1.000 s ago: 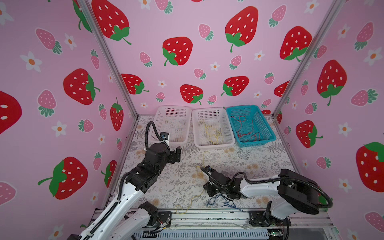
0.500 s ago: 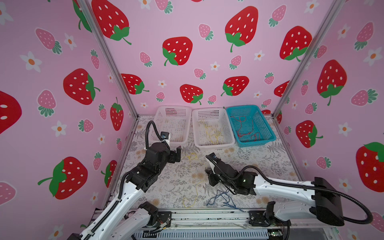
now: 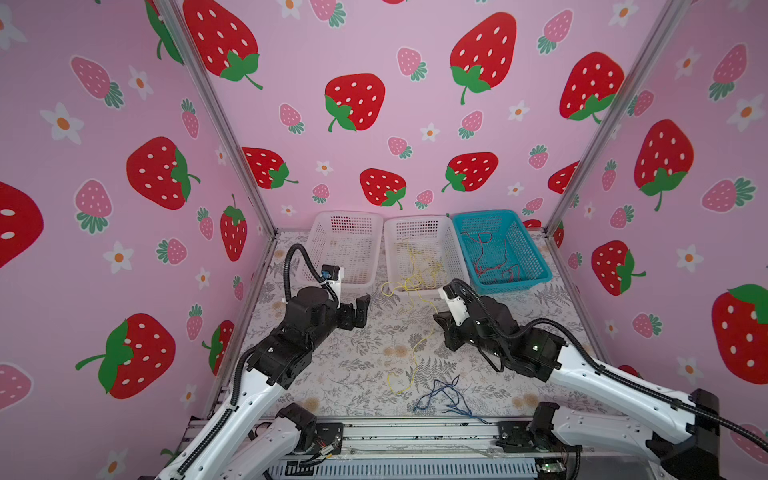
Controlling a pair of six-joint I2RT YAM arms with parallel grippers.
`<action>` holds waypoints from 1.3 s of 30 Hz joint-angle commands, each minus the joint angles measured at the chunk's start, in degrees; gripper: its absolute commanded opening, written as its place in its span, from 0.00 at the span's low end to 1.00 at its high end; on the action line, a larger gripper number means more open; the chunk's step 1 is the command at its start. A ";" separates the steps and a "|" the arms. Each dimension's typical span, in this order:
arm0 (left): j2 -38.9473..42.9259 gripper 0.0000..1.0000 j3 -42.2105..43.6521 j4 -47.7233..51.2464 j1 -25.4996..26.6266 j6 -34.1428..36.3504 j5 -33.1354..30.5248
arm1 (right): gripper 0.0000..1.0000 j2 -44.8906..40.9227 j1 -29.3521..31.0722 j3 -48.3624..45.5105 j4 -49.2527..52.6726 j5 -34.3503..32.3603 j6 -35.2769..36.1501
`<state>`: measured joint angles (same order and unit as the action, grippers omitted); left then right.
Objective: Untangle the cables
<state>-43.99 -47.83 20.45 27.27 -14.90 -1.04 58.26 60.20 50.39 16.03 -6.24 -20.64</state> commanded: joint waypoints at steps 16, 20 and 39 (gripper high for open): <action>2.64 0.99 18.63 -33.35 -0.28 -35.93 17.12 | 0.00 -5.66 -2.01 -3.71 -2.47 11.46 0.87; 1.19 0.99 20.34 -38.14 -0.72 -41.30 18.86 | 0.00 -5.70 -2.01 -4.41 -3.21 12.37 0.61; -4.70 0.45 23.84 -53.02 -0.81 -51.29 25.40 | 0.00 -7.81 -2.02 -6.36 -6.32 13.97 -0.54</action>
<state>-48.75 -23.81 -28.84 26.61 -64.86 22.72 50.87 58.33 44.45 11.57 6.90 -20.99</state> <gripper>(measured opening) 0.454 0.055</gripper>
